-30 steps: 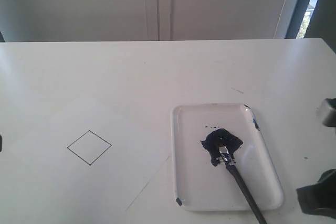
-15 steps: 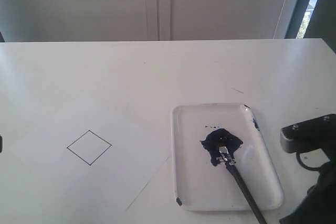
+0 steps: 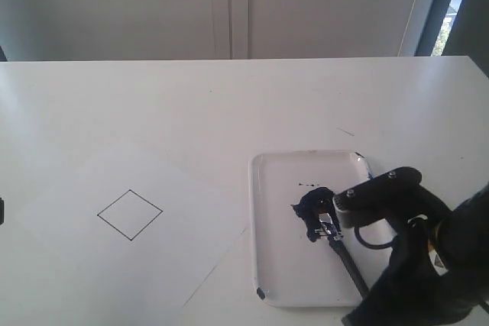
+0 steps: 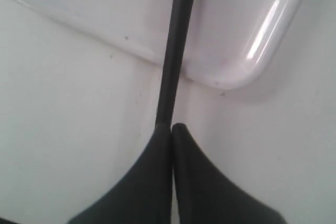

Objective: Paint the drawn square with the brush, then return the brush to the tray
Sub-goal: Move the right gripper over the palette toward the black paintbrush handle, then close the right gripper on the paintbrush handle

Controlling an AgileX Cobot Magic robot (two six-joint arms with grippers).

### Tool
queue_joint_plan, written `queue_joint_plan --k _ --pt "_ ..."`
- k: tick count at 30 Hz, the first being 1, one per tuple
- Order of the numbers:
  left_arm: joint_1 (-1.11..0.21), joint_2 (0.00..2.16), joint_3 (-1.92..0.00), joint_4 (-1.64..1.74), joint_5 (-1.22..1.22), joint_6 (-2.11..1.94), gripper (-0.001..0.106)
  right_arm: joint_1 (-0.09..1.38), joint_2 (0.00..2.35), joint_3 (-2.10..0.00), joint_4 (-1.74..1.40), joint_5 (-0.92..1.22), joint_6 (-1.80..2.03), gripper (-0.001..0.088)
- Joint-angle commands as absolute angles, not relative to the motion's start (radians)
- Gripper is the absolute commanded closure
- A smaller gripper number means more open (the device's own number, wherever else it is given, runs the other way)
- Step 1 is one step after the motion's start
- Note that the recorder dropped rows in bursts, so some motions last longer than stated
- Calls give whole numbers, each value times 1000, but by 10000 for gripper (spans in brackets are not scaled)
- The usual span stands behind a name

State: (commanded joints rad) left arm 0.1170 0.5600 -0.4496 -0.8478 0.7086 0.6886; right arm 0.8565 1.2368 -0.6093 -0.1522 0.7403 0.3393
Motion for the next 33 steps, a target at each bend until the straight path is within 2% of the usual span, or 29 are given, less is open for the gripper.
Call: queue_joint_plan --k 2,4,10,12,23,33 --pt "117 560 -450 -848 709 689 1053 856 1241 -607 -151 721 344 865" --pt "117 560 -450 -848 709 689 1053 856 1249 -607 -124 728 344 811" --pt "117 560 -450 -848 709 689 1053 856 1268 -605 -102 790 342 431" --pt "117 560 -450 -848 709 689 1053 856 1268 -605 -102 804 345 371" --pt "117 560 -450 -850 709 689 1053 856 1269 -601 -71 838 363 431" --pt "117 560 -450 -850 709 689 1053 856 1269 -404 -36 547 460 431"
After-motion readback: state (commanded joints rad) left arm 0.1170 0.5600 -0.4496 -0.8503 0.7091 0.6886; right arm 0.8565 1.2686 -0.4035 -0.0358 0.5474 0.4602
